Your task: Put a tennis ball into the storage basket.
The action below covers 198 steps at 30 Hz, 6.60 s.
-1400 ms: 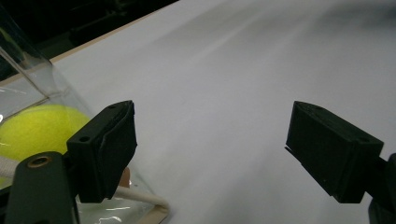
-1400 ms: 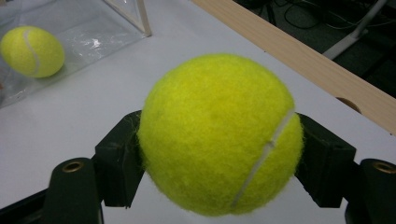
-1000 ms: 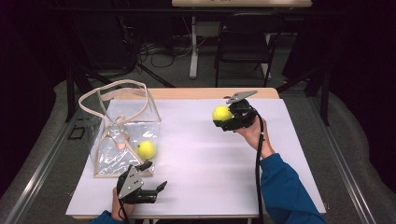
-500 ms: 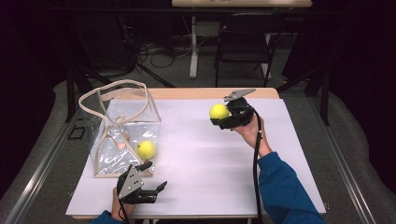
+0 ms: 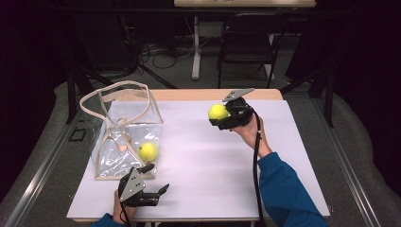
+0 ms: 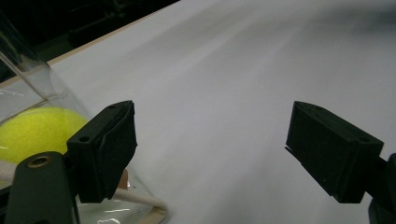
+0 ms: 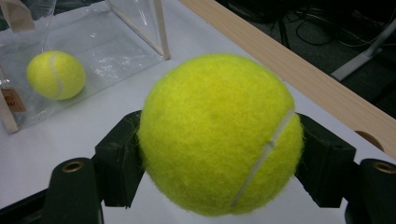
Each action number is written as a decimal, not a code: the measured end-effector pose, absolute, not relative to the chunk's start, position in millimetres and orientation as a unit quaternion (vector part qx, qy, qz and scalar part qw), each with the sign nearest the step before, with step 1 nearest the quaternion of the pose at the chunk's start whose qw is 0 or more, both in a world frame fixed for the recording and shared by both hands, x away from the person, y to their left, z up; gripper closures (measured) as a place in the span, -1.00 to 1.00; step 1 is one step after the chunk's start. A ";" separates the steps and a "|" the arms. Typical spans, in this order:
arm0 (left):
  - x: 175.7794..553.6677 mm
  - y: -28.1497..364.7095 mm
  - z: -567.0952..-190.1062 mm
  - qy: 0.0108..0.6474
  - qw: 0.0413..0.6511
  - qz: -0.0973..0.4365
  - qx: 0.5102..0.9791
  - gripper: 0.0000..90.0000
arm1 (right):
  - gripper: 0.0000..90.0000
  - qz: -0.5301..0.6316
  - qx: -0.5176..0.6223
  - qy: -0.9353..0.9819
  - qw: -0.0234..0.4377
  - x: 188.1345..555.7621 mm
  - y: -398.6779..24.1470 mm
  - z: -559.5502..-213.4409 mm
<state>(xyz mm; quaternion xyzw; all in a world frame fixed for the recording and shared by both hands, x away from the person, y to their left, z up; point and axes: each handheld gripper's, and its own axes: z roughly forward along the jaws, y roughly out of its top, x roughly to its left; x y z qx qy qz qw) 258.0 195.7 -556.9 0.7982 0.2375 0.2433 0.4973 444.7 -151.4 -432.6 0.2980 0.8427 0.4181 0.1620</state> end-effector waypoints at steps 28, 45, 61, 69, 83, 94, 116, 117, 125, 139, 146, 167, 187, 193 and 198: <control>257.5 196.0 -556.9 0.238 0.499 0.245 0.797 -0.65 | -0.42 0.424 0.280 0.846 0.161 448.9 -127.7 -424.1; 257.9 196.0 -557.1 0.238 0.498 0.244 0.797 -0.65 | -0.42 0.427 0.267 0.849 0.158 454.2 -112.0 -418.8; 258.0 196.0 -557.1 0.238 0.498 0.245 0.797 -0.65 | -0.42 0.432 0.256 0.850 0.157 456.1 -101.4 -411.7; 257.9 195.9 -557.2 0.238 0.498 0.244 0.797 -0.65 | -0.42 0.432 0.253 0.851 0.158 457.0 -96.2 -409.5; 257.6 196.0 -557.0 0.237 0.497 0.243 0.798 -0.65 | -0.42 0.436 0.245 0.852 0.156 461.5 -84.0 -405.9; 257.8 196.5 -556.9 0.238 0.499 0.244 0.797 -0.65 | -0.42 0.441 0.236 0.851 0.161 461.3 -74.4 -396.2; 257.4 196.3 -556.5 0.237 0.499 0.243 0.797 -0.65 | -0.42 0.448 0.224 0.850 0.164 461.7 -60.3 -383.2; 257.4 196.3 -556.5 0.237 0.499 0.243 0.797 -0.65 | -0.42 0.447 0.224 0.850 0.165 461.9 -59.5 -382.7; 257.0 196.1 -556.5 0.237 0.500 0.244 0.796 -0.65 | -0.42 0.448 0.222 0.850 0.166 462.0 -57.2 -380.4; 257.4 196.5 -556.5 0.238 0.499 0.243 0.797 -0.65 | -0.42 0.453 0.216 0.849 0.167 462.8 -48.9 -373.2; 257.5 196.6 -556.6 0.238 0.500 0.243 0.797 -0.65 | -0.42 0.455 0.213 0.848 0.167 463.3 -46.0 -372.6; 257.9 197.1 -556.4 0.237 0.500 0.243 0.797 -0.65 | -0.42 0.460 0.205 0.848 0.166 467.2 -30.6 -359.9; 257.7 197.6 -556.1 0.235 0.500 0.239 0.798 -0.65 | -0.42 0.467 0.195 0.846 0.168 468.6 -16.0 -345.2; 257.6 197.5 -556.2 0.237 0.501 0.241 0.797 -0.65 | -0.42 0.468 0.192 0.846 0.167 469.6 -10.7 -342.1; 257.6 197.5 -556.3 0.237 0.502 0.240 0.796 -0.65 | -0.42 0.468 0.189 0.847 0.167 470.1 -5.5 -339.8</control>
